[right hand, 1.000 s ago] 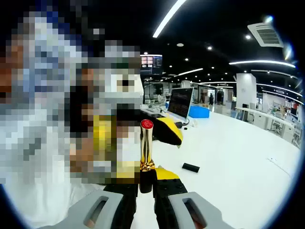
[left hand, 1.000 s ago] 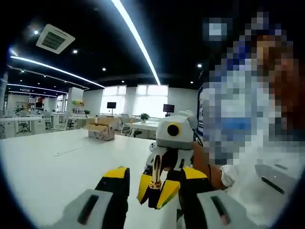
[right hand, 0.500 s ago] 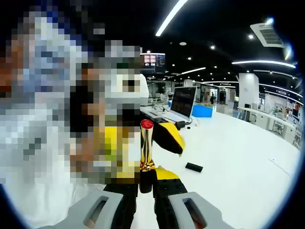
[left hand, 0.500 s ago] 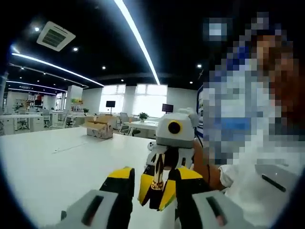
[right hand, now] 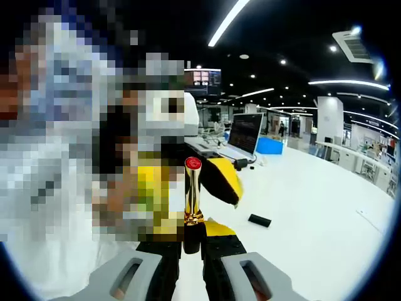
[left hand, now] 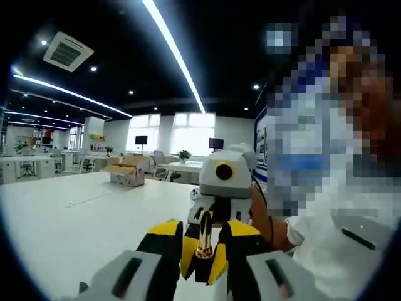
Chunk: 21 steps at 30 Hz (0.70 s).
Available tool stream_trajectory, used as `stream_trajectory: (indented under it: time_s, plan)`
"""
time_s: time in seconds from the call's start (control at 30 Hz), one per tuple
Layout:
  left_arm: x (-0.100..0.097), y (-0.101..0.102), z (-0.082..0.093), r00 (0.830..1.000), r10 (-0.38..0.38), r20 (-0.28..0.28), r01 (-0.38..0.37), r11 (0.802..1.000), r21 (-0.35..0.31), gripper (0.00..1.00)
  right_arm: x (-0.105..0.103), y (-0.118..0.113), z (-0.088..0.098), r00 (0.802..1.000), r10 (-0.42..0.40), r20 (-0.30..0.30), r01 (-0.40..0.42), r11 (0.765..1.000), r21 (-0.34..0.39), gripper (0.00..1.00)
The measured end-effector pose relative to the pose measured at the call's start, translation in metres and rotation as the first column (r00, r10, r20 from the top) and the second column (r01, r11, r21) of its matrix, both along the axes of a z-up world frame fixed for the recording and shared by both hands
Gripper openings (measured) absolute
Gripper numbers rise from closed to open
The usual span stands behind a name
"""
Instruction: Unscrew the lipstick cap, remove the lipstick, and put the cap back on the lipstick
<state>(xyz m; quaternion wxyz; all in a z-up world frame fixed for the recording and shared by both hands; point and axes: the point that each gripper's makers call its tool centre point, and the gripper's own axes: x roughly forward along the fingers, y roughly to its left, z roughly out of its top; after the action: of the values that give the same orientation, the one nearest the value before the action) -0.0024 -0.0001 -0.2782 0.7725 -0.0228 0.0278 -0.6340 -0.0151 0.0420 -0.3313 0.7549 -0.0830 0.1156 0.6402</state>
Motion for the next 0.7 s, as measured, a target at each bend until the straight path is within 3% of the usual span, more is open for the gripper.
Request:
stream_trajectory:
  time_s: [0.7]
  plan:
    - [-0.0048,0.0001,-0.0021,1.0,-0.029,0.01,0.029,1.0,0.0,0.11,-0.0027,0.0019,-0.0021,1.0,0.006,-0.001,-0.006,1.0,-0.006,0.11]
